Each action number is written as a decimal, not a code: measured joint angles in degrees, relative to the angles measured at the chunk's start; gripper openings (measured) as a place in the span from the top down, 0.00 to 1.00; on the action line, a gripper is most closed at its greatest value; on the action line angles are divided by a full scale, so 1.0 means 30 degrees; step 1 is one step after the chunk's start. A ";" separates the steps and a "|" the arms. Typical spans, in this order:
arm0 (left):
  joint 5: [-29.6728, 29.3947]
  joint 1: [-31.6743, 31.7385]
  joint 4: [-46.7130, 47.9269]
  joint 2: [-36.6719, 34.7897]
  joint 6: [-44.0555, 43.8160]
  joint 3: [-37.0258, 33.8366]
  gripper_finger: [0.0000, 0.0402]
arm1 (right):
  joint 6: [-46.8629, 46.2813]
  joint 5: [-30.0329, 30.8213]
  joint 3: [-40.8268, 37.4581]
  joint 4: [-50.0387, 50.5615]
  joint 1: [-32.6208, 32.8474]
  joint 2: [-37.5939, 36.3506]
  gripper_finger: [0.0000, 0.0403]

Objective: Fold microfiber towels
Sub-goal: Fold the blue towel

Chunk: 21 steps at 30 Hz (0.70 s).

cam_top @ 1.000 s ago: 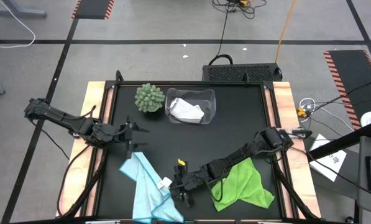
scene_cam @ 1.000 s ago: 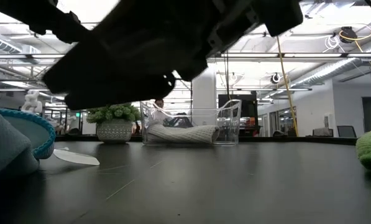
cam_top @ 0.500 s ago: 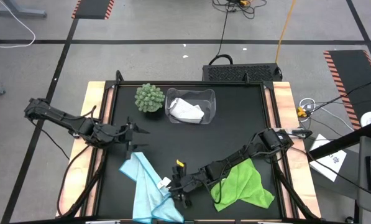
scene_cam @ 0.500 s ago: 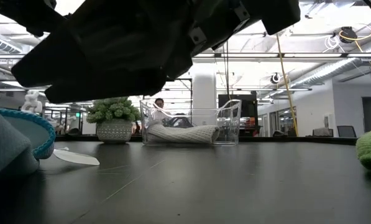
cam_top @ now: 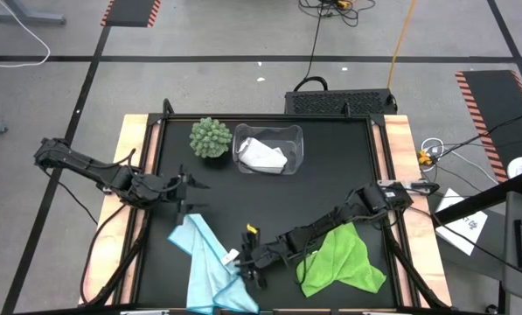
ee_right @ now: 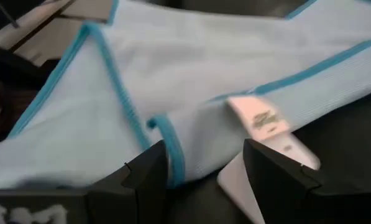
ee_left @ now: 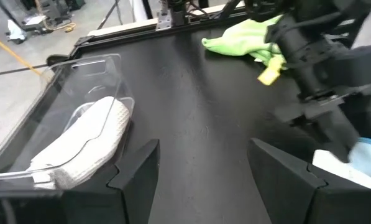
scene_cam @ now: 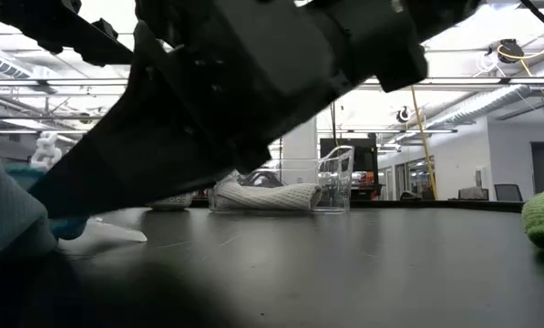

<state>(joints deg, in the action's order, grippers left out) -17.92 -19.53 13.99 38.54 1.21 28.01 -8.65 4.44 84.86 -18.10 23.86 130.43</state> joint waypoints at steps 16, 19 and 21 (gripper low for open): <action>0.0022 -0.0003 0.0745 0.0000 -0.0154 0.0000 0.39 | 0.2320 -0.0971 0.0015 0.0938 -0.0428 -0.0864 0.98; 0.0329 0.0000 0.1042 0.0000 -0.0168 0.0000 0.39 | 0.3098 -0.0443 0.0015 0.2578 -0.0468 -0.1889 0.99; 0.0644 0.0000 0.1021 0.0005 -0.0179 0.0000 0.39 | 0.3439 0.0540 0.0015 0.3813 -0.0490 -0.2764 0.99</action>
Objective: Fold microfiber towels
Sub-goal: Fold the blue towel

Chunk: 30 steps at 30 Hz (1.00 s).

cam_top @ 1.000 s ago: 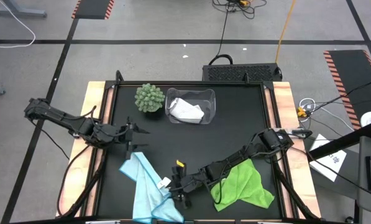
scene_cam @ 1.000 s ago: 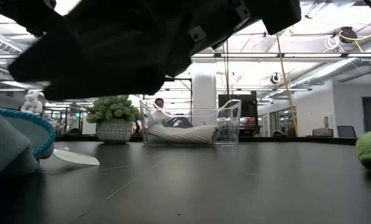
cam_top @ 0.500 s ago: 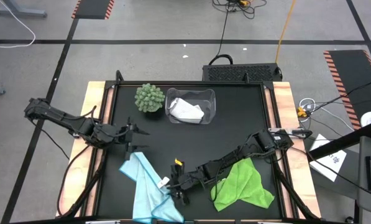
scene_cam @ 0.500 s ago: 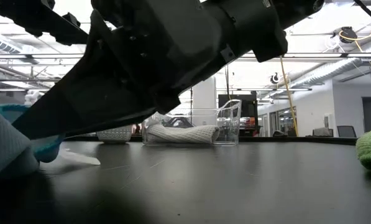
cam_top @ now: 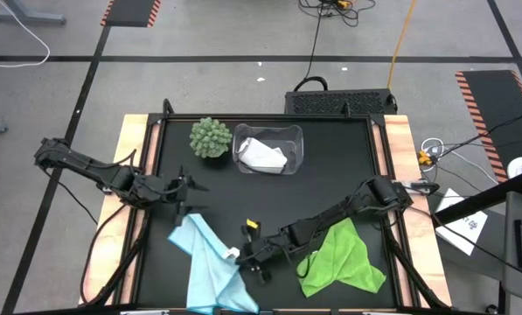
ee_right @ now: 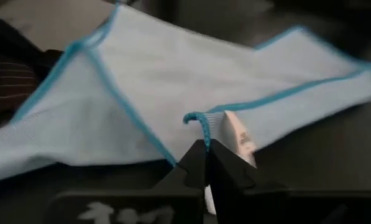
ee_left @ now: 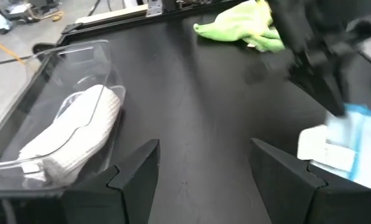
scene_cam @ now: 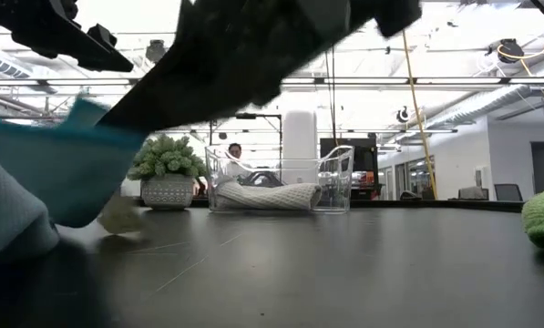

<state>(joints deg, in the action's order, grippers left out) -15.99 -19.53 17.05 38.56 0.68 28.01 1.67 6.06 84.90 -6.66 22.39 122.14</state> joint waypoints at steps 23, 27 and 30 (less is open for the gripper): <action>0.2318 0.0176 -0.0537 0.3394 0.1808 0.0015 0.39 | 0.0715 0.0919 -0.0015 0.7390 -0.2588 -0.8267 1.00; 0.2174 0.0705 -0.0966 0.4203 0.1782 0.0015 0.39 | 0.0679 0.0250 -0.0015 0.7891 -0.3040 -0.8810 1.00; 0.2240 0.1231 -0.1232 0.4756 0.1458 0.0015 0.39 | 0.0565 -0.0100 -0.0015 0.8172 -0.3335 -0.8885 1.00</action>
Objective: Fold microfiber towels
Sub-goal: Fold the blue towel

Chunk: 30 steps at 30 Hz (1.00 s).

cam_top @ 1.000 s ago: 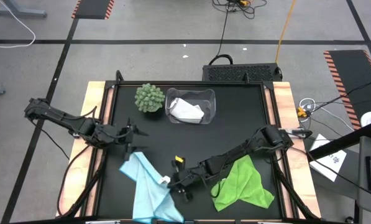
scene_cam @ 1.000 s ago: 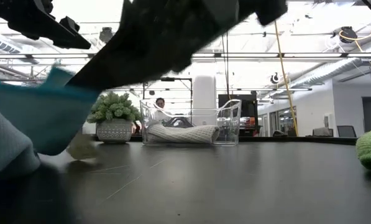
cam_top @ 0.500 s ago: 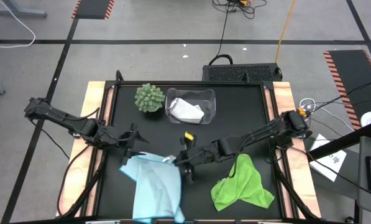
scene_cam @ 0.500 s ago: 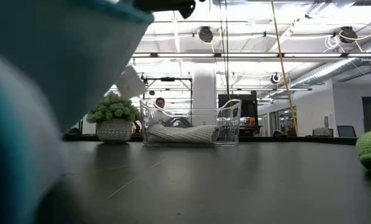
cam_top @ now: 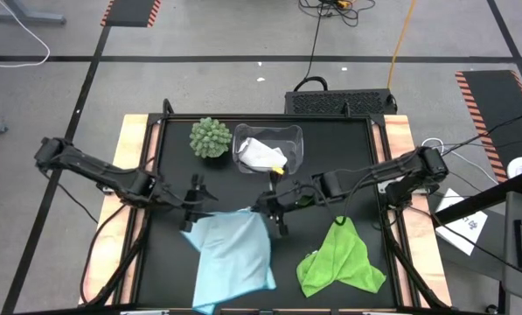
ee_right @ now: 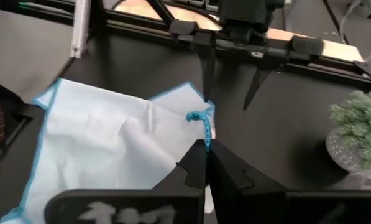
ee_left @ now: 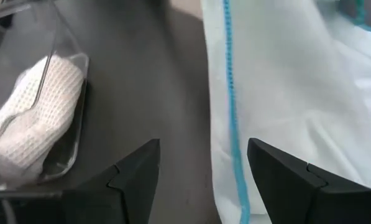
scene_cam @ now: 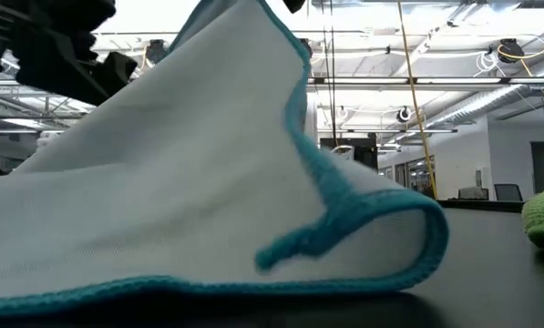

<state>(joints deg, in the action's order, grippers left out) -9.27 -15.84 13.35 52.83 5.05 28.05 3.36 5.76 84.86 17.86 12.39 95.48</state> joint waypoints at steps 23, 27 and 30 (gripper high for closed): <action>0.2694 0.1308 -0.0755 0.5056 -0.2941 -0.0015 0.39 | -0.1013 -0.2264 0.0000 0.1785 -0.0470 -0.2746 1.00; 0.3083 0.1584 -0.1648 0.6196 -0.2853 -0.0015 0.39 | -0.1461 -0.3385 0.0000 0.2017 -0.0610 -0.2723 1.00; 0.3031 0.1760 -0.2834 0.6963 -0.2552 -0.0015 0.39 | -0.1605 -0.4336 0.0000 0.2624 -0.0661 -0.2718 1.00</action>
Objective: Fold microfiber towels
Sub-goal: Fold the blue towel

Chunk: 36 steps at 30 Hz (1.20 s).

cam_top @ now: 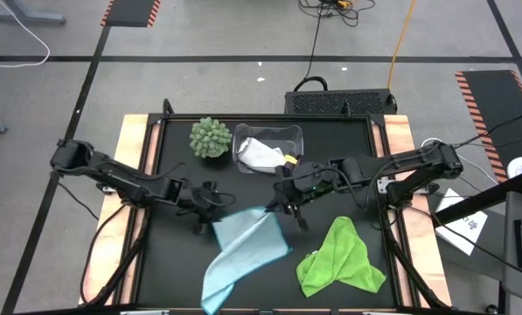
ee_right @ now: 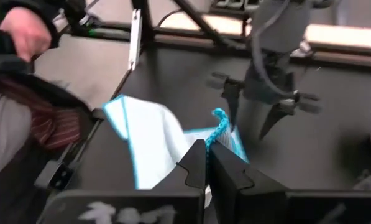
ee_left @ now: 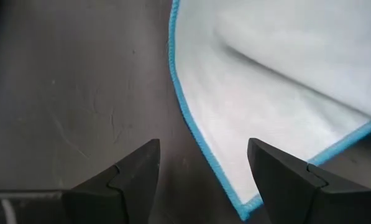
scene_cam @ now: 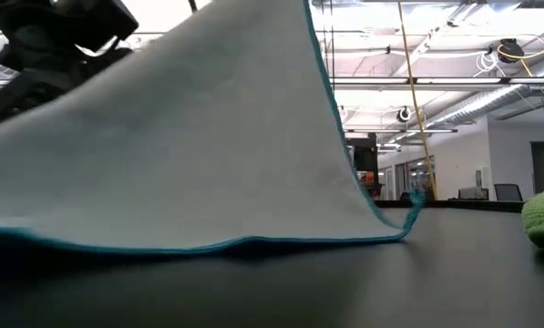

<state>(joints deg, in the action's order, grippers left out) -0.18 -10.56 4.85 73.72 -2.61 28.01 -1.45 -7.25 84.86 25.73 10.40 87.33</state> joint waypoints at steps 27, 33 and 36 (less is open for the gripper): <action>0.2124 0.0652 0.1242 0.2271 -0.3671 0.0051 0.39 | -0.2375 -0.0676 -0.2855 0.1452 0.0441 -0.0004 1.00; 0.2937 0.0121 0.1545 0.2271 -0.4877 0.0036 0.39 | -0.2281 -0.0676 -0.3063 0.1336 0.0441 -0.0003 1.00; 0.2810 -0.0327 0.1500 0.2278 -0.5151 0.0009 0.39 | -0.2249 -0.0681 -0.3067 0.1352 0.0441 -0.0002 1.00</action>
<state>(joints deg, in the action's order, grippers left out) 8.25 -11.54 9.35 80.55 -18.06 28.04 -8.20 -9.29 75.66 29.79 11.73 87.32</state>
